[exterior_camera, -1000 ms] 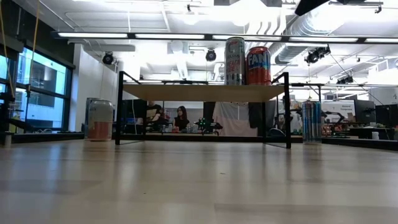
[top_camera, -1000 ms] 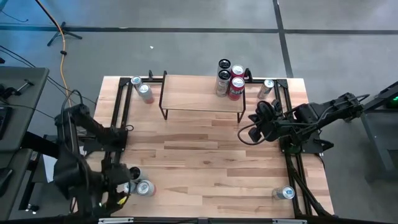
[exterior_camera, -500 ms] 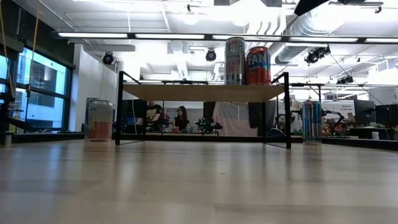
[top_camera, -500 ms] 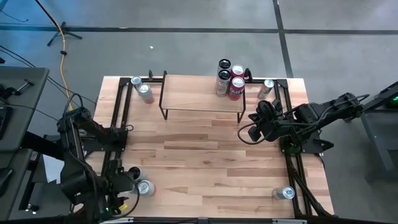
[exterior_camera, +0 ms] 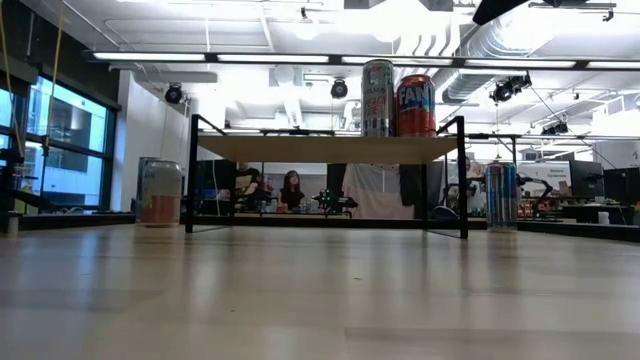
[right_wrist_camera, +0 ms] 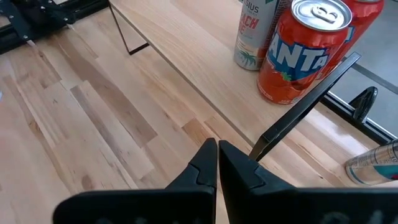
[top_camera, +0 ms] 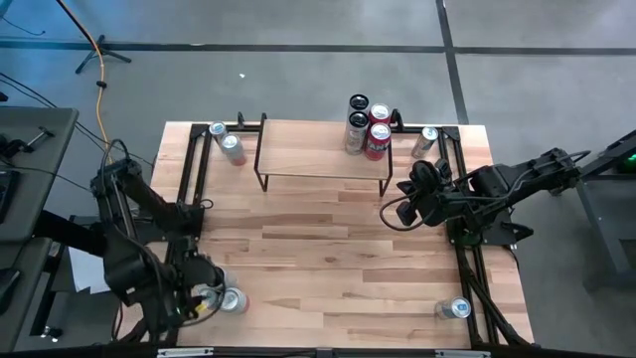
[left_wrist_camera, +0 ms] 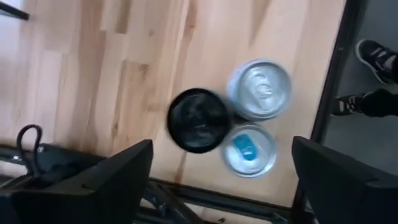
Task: Place canned beverage on shelf
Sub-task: Put the white-pink soda can on the shelf aligned with the white-pink soda can
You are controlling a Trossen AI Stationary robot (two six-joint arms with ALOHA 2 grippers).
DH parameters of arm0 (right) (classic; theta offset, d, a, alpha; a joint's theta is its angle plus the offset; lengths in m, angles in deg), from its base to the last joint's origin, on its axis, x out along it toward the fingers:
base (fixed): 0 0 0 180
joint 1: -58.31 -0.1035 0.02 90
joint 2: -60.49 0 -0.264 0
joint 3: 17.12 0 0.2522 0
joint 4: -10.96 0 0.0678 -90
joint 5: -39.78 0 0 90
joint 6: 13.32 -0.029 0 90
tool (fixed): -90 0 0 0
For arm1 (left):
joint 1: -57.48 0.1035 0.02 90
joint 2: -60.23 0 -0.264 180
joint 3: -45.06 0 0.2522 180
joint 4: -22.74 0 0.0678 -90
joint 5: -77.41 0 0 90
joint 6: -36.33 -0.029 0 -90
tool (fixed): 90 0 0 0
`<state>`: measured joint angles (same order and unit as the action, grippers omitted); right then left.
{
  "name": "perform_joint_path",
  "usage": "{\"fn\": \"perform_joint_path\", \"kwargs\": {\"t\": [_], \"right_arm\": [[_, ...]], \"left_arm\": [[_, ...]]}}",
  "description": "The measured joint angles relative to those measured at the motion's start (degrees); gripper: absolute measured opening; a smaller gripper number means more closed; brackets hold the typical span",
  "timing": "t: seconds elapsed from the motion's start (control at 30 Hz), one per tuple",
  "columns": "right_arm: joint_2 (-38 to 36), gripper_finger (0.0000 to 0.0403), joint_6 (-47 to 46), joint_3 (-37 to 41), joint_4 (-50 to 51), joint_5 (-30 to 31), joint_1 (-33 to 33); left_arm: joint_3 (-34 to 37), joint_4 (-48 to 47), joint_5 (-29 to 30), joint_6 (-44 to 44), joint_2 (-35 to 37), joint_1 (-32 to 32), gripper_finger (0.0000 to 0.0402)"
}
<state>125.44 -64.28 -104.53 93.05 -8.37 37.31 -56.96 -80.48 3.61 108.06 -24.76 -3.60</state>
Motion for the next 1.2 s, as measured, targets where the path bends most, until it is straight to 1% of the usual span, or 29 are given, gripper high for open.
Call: {"fn": "perform_joint_path", "kwargs": {"t": [0.13,0.17,0.27,0.33,0.47,0.6,0.63,0.73,0.87,0.93,1.2], "right_arm": [[0.0,0.0,0.0,0.0,0.0,0.0,0.0],[0.0,0.0,0.02,0.0,0.01,0.02,0.0],[0.0,0.0,0.0,0.0,0.0,0.0,0.0],[0.0,0.0,0.0,0.0,0.02,0.01,0.0],[0.0,0.0,0.02,0.0,0.02,0.0,0.0],[0.0,0.0,0.83,0.0,0.02,0.02,0.0],[0.0,0.0,1.0,0.0,0.02,0.02,0.0],[0.0,0.0,1.06,0.0,0.04,0.06,0.0],[0.0,0.0,1.03,0.0,0.02,0.39,0.0],[0.0,0.0,0.94,0.0,0.04,0.42,0.0],[0.0,0.0,-0.57,0.0,0.02,0.39,0.0]], "left_arm": [[4.88,3.33,1.93,-0.19,4.52,0.44,0.0384],[5.98,4.17,2.29,-1.38,5.39,0.64,0.039],[7.41,5.05,2.23,-3.34,6.77,1.19,0.0398],[7.63,5.12,1.52,-1.18,6.91,1.51,0.0398],[7.63,5.39,-2.47,4.08,6.95,1.49,0.0398],[9.05,5.96,-1.23,9.11,6.88,1.74,0.0397],[9.71,6.8,-0.99,9.23,6.82,2.08,0.0397],[11.94,10.81,-0.45,5.47,6.8,2.9,0.0397],[16.22,13.33,-2.57,2.6,6.76,4.23,0.0397],[17.65,13.46,-2.69,1.13,6.74,4.81,0.0397],[18.37,13.06,-2.74,-5.11,6.78,6.58,0.0397]]}}
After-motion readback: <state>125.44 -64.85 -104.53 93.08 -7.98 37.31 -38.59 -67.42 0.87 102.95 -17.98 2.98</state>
